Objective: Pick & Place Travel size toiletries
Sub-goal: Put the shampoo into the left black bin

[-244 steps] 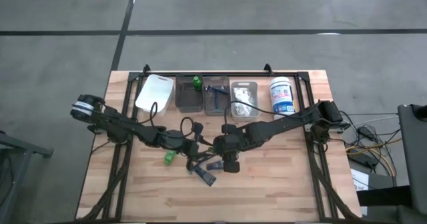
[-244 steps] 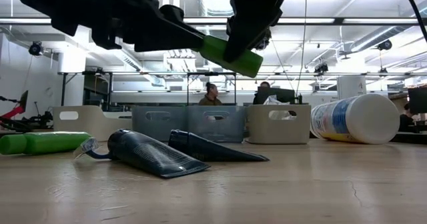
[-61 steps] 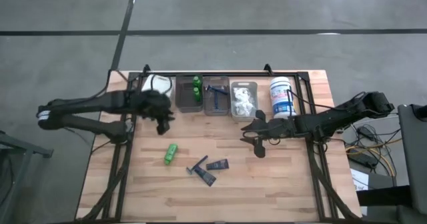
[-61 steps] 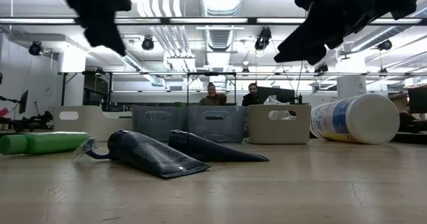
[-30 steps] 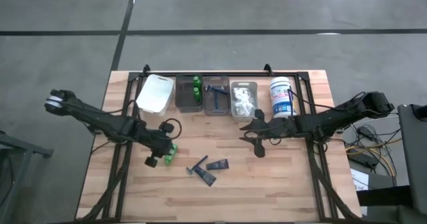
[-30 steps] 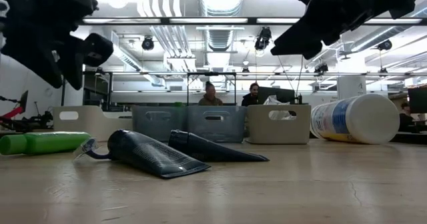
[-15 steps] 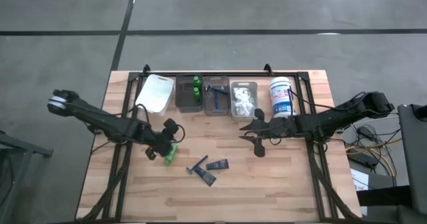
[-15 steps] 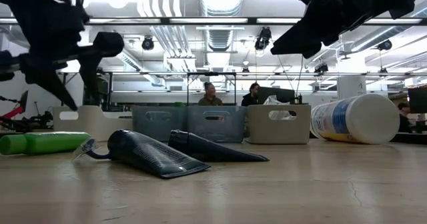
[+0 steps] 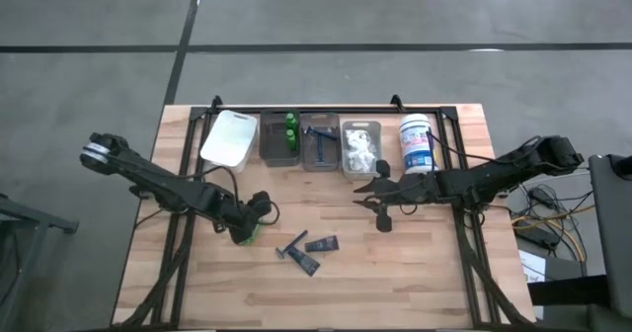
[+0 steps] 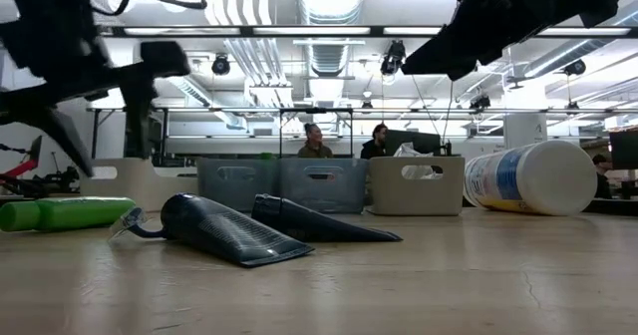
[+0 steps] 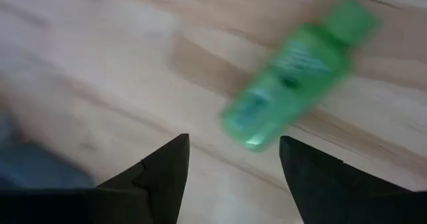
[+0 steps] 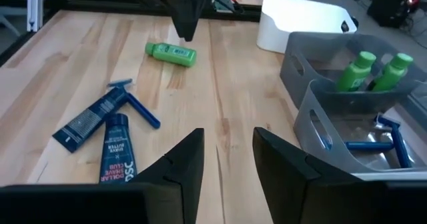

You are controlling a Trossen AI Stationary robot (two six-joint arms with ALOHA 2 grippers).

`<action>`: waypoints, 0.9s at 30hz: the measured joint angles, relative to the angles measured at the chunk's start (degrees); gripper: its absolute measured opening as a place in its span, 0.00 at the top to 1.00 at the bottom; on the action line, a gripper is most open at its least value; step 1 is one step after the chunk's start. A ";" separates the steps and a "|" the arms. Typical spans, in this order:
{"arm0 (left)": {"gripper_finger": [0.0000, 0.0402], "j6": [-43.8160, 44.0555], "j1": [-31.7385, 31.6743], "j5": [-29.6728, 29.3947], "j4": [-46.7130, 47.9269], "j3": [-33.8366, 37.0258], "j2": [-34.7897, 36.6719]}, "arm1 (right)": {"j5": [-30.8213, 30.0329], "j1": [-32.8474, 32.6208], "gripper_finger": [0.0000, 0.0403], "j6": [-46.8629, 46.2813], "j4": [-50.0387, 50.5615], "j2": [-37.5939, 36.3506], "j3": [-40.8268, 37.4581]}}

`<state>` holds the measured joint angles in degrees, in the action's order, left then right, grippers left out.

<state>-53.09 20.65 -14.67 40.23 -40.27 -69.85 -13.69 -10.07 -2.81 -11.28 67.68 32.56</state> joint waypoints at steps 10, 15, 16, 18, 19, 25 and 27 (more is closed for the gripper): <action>0.41 -12.91 0.91 1.72 0.67 2.34 -3.34 | 0.00 0.00 0.62 0.25 -4.34 0.00 0.02; 0.42 -14.96 0.89 1.66 -3.37 2.34 -3.64 | -0.24 0.04 0.60 0.24 -4.38 -0.02 0.02; 0.42 -15.52 0.89 1.96 -3.52 2.39 -3.64 | -0.27 0.07 0.60 0.24 -4.37 -0.02 0.02; 0.42 -16.09 0.89 3.74 -3.78 2.80 -3.64 | -0.31 0.11 0.61 0.24 -4.32 -0.02 0.02; 0.42 -16.12 0.89 4.84 -3.64 3.17 -3.64 | -0.33 0.11 0.62 0.26 -4.31 -0.02 0.02; 0.42 -17.43 0.89 7.87 -3.81 4.96 -3.96 | -0.44 0.22 0.67 0.26 -4.29 -0.02 0.02; 0.42 -17.33 0.89 9.15 -3.85 5.07 -4.67 | -0.44 0.22 0.69 0.25 -4.29 -0.02 0.02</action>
<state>-70.41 21.54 -5.52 36.39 -35.20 -74.52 -14.13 -9.85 -2.56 -15.57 67.66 32.58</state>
